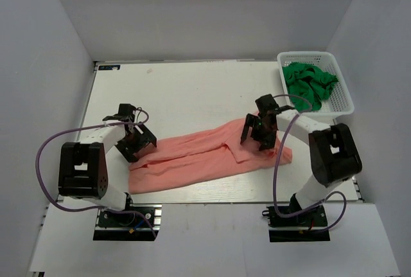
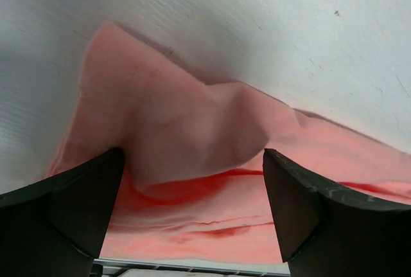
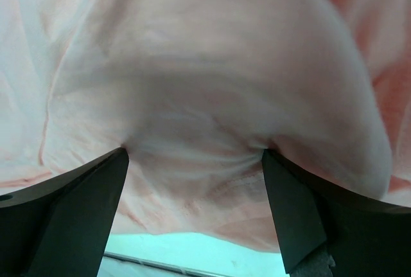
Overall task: Fold and stack the t-shirts
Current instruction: Rotate the tshirt 90 degrees
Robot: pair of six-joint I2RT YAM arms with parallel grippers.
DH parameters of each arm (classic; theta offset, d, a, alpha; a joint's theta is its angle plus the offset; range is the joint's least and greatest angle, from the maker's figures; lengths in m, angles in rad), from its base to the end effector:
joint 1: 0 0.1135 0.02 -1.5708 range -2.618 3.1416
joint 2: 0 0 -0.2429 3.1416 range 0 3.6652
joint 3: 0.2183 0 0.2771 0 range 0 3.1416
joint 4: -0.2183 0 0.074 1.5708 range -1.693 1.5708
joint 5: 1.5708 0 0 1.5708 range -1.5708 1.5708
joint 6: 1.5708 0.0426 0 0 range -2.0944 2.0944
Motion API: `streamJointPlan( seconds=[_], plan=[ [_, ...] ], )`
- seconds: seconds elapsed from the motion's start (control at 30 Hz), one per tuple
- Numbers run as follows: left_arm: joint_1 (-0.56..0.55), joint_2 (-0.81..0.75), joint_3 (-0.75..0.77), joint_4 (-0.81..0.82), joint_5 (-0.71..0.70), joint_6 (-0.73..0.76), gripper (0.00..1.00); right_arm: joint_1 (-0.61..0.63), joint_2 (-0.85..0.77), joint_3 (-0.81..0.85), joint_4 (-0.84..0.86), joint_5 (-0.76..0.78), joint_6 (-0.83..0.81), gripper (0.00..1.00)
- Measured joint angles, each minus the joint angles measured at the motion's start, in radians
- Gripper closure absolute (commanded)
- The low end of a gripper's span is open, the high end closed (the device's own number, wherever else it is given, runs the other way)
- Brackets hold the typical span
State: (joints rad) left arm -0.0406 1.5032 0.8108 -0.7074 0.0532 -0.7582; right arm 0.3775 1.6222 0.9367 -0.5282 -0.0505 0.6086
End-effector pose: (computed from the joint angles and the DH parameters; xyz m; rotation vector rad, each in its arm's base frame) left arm 0.2696 -0.0132 0.1145 -1.0470 2.8112 -0.1735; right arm 0.2973 0.1202 0.1221 0.3140 2.8175 0.3052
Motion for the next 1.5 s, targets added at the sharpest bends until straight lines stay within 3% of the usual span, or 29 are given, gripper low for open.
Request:
streamJointPlan(
  seconds=[0.3,0.53,0.73,0.87,1.03,1.2,1.33,1.5],
  plan=[
    [-0.093,-0.054,-0.041,-0.008,-0.002,-0.048,0.0,-0.043,0.336,0.403,0.129,-0.043,-0.093,0.09],
    [-0.254,-0.165,-0.18,-0.112,0.193,-0.097,0.0,-0.057,0.681,0.872,0.23,-0.16,-0.105,0.09],
    [-0.325,-0.235,-0.274,-0.101,0.351,-0.112,0.0,-0.026,0.828,1.057,0.317,-0.322,-0.066,0.09],
    [-0.402,-0.177,-0.253,-0.095,0.391,-0.104,0.0,0.006,0.886,1.13,0.356,-0.377,-0.066,0.09],
    [-0.495,-0.053,-0.133,-0.112,0.403,-0.06,0.0,0.019,0.905,1.181,0.32,-0.367,-0.127,0.09],
    [-0.545,-0.053,0.037,-0.079,0.435,0.003,0.0,0.014,0.878,1.194,0.229,-0.315,-0.257,0.09],
    [-0.557,-0.086,0.093,-0.082,0.431,0.045,0.0,0.015,0.754,1.108,0.173,-0.31,-0.34,0.09],
    [-0.556,-0.092,0.248,-0.199,0.174,0.06,0.0,0.039,0.552,1.016,0.138,-0.294,-0.373,0.09]
  ],
)
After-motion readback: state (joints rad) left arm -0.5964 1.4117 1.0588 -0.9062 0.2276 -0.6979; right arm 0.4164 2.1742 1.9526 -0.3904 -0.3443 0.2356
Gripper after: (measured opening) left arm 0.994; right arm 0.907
